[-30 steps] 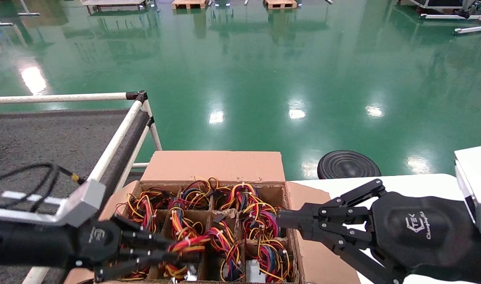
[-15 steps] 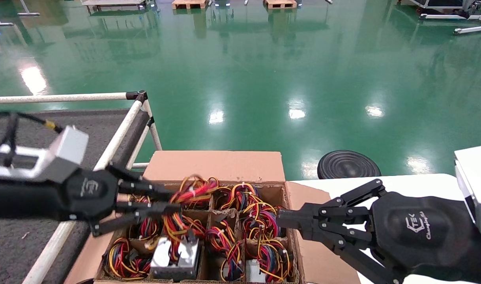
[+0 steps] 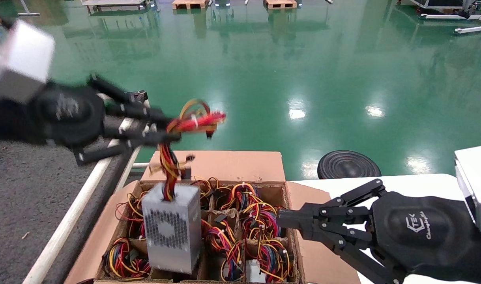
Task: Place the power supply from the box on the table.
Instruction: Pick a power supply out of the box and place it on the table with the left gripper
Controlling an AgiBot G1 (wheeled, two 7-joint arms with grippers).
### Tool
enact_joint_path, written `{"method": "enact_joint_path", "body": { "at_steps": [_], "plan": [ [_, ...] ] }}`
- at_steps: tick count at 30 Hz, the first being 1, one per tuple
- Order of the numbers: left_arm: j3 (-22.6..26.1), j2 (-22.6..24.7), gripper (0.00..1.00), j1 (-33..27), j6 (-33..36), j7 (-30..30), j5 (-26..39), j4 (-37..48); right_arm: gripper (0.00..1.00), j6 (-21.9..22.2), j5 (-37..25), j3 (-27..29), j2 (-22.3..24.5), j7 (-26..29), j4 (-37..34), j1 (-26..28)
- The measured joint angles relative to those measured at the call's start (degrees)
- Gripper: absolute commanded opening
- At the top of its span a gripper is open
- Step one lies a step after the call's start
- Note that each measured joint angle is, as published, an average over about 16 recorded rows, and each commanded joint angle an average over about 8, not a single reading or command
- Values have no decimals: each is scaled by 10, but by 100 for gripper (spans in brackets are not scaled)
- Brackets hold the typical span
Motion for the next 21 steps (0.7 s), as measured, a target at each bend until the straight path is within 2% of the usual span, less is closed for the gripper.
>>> {"method": "enact_joint_path", "body": {
  "at_steps": [10,21],
  "plan": [
    [-55,14,0,-101,16,-20,102,-46,0,0,0,0,0,0,0,0],
    [-82,-3,0,-182,28,-28,202,-72,0,0,0,0,0,0,0,0]
  ]
}}
